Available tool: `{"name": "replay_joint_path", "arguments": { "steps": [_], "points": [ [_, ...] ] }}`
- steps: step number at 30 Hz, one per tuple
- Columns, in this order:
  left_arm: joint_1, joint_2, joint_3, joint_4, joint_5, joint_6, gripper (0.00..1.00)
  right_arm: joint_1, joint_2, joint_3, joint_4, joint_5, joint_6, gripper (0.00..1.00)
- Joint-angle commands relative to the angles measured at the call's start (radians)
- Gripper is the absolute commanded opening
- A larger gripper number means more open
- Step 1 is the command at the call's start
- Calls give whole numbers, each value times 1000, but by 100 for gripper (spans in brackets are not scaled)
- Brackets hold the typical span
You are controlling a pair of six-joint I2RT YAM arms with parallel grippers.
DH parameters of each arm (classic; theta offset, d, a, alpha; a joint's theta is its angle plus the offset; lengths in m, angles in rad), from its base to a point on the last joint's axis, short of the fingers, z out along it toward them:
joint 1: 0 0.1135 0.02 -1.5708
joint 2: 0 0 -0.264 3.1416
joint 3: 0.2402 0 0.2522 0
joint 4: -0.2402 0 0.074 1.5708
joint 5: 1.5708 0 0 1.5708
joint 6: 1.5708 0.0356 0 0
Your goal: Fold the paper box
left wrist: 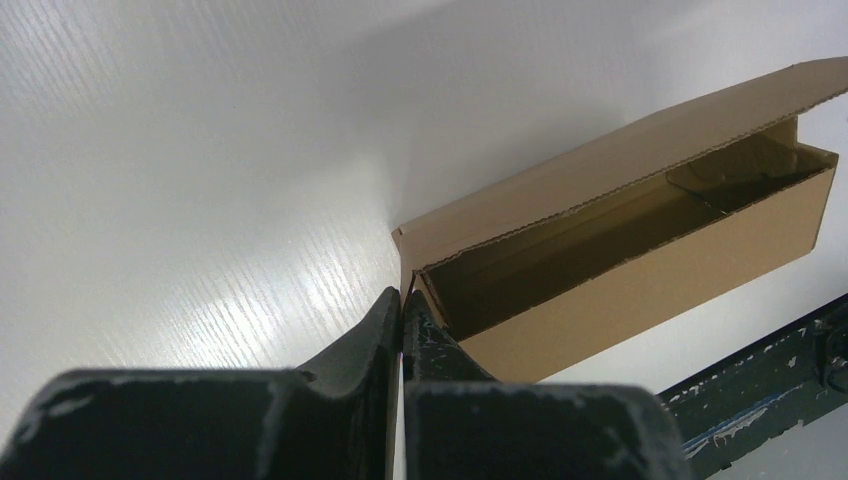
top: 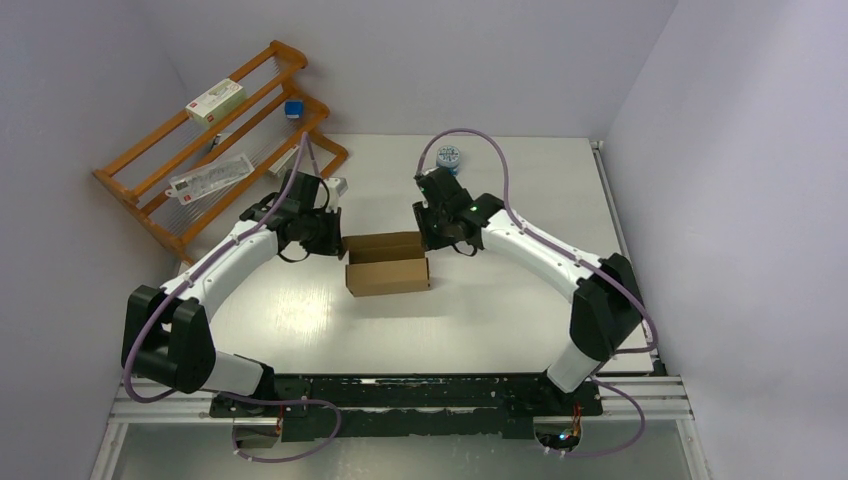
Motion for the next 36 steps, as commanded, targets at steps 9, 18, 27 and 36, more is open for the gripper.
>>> {"name": "replay_joint_path", "arguments": {
  "steps": [9,18,27,36],
  "points": [
    [-5,-9,-6,41,3,-12,5,14,-268,-111,109,-13,-172,47],
    [-12,4,-2,37,19,-3,5,77,-289,-304,212,-169,-152,42],
    [-30,6,24,-10,7,29,22,79,-166,-414,497,-2,-177,40],
    [-10,-31,168,-26,-32,36,66,52,-107,-428,602,42,-234,41]
  ]
}}
